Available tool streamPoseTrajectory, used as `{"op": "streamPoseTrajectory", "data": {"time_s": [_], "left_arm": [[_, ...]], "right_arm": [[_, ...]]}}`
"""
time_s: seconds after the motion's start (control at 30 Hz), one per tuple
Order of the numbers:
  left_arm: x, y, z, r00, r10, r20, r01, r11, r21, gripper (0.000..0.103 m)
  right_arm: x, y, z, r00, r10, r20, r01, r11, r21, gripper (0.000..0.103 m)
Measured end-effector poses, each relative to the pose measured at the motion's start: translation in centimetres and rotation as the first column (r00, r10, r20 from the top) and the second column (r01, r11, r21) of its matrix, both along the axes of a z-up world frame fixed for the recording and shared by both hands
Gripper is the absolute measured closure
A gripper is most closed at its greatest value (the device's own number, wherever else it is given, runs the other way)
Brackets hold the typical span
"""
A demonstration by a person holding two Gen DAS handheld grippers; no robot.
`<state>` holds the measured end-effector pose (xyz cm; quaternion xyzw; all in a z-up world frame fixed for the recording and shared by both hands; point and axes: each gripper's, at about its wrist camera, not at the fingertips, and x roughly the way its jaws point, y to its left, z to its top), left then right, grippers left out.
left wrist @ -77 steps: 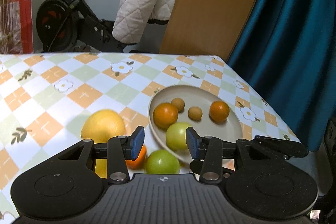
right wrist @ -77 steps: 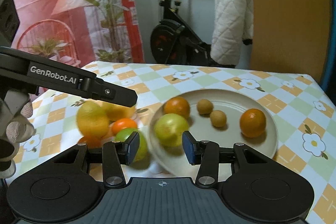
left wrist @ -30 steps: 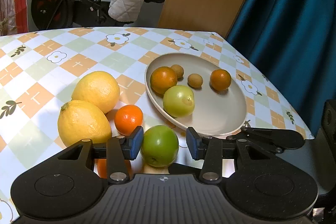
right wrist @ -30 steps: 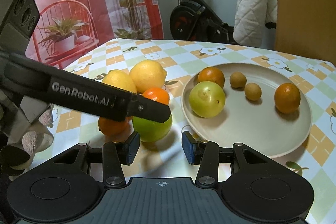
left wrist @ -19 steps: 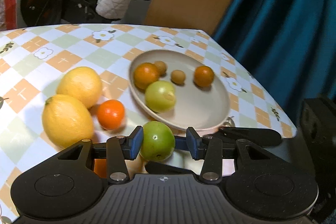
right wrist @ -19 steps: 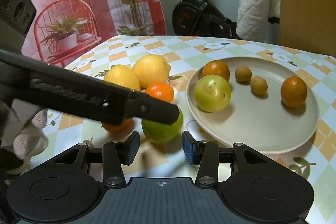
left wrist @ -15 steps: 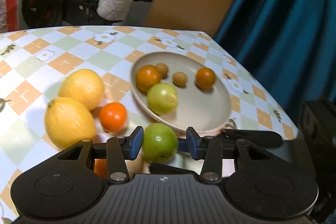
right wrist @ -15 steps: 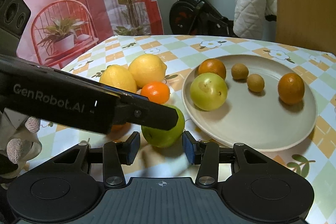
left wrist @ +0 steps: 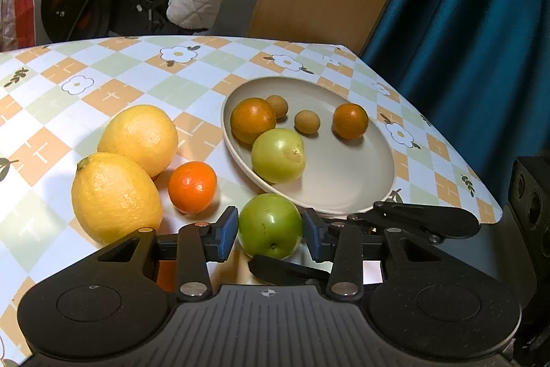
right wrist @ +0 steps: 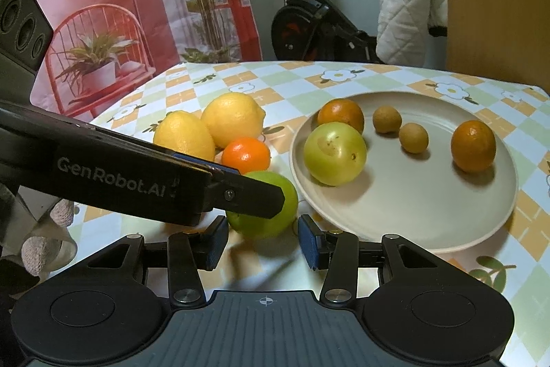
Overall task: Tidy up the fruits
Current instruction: 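Close the left tool around the second green apple, then carry the green apple with the left tool and lower it onto the plate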
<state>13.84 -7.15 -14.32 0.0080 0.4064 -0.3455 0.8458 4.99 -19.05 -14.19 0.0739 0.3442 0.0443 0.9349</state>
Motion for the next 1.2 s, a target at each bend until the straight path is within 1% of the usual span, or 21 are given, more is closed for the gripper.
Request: {"op": "streamPoseTrajectory", "data": {"time_s": [0.1,0.27,0.47,0.63,0.93,1.2], "left_arm": [[-0.5,-0.2,0.2,1.0,-0.011,0.014,0.011,1.0,0.012,0.062],[-0.9,-0.3,0.8,1.0,-0.006,0.031,0.006,1.0,0.008,0.062],[-1.6,-0.7,2.3,0.997,-0.018,0.071,0.019,1.0,-0.009,0.062],[-2.0,-1.6,3.0,0.995,-0.033,0.096,0.034,0.999,0.0,0.062],[-1.2,-4.5,3.2,0.992,-0.065,0.105,0.064,0.998,0.01,0.062],[0.2,-7.6,2.7,0.989,-0.107,0.106,0.103,0.994,0.047,0.062]], "right_arm": [[0.0,0.1,0.0,1.0,-0.003,-0.002,0.003,1.0,-0.006,0.061],[-0.4,-0.1,0.5,1.0,-0.002,0.009,0.002,1.0,-0.004,0.061],[-1.4,-0.4,1.8,0.998,-0.021,0.064,0.022,1.0,-0.011,0.061],[-1.9,-1.1,2.4,0.995,-0.045,0.089,0.046,0.999,-0.007,0.061],[-2.3,-3.2,2.6,0.986,-0.127,0.107,0.127,0.992,0.006,0.061],[-1.6,-5.9,1.8,0.975,-0.199,0.095,0.197,0.98,0.03,0.061]]}}
